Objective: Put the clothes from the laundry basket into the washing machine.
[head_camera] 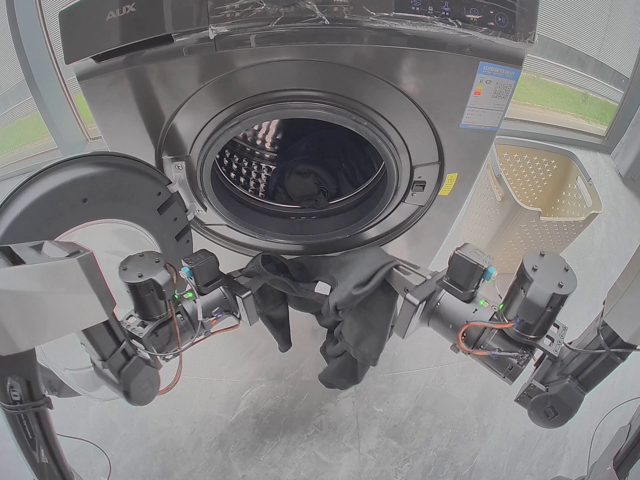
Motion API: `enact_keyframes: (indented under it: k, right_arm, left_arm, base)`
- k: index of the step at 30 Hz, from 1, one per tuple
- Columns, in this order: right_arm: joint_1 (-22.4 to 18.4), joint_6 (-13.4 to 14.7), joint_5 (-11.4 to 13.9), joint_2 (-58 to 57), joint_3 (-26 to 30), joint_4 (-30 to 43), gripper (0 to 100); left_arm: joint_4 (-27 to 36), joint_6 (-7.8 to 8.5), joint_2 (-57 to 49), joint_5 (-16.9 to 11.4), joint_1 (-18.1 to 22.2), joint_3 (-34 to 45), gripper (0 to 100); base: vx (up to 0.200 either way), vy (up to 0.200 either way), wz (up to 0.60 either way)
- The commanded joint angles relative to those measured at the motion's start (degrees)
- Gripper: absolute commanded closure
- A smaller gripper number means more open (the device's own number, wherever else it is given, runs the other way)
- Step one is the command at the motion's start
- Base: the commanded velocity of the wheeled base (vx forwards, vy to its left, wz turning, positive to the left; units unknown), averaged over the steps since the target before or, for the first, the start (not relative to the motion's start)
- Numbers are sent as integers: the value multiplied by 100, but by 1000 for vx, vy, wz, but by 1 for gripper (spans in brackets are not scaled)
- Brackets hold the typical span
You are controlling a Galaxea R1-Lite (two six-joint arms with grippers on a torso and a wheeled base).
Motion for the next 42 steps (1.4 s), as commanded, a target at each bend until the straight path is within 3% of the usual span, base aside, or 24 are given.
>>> enact_keyframes:
  k: [1, 4, 10, 16, 19, 20, 24, 42]
  right_arm:
    - [-8, 15, 10, -117, 823, -63, 100]
    - [-87, 23, -17, -99, 1026, -72, 100]
    - [-412, 111, -70, -108, 753, -72, 100]
    - [-755, 190, -78, -99, 595, -81, 100]
    - [-755, 208, -193, -108, 463, -81, 100]
    - [-746, 261, -360, -108, 287, -81, 100]
    - [-667, 313, -615, -108, -47, -89, 100]
    - [-640, 393, -711, -433, -258, -221, 100]
  left_arm:
    - [8, -64, -1367, 64, 22, 892, 100]
    - [8, -55, -1815, 73, -13, 1200, 100]
    - [16, -72, -2044, 267, 31, 1156, 100]
    - [25, -81, -2395, 249, 206, 1130, 100]
    - [25, -81, -2510, 267, 171, 1138, 100]
    - [25, -81, -2553, 267, 162, 1174, 100]
    - [25, -72, -2553, 275, 180, 1200, 100]
    - [25, -90, -2738, 267, 145, 1051, 100]
  base:
    - [0, 0, 0]
    - [0, 0, 0]
    - [0, 0, 0]
    - [0, 0, 0]
    - [0, 0, 0]
    - [0, 0, 0]
    - [0, 0, 0]
    - [0, 0, 0]
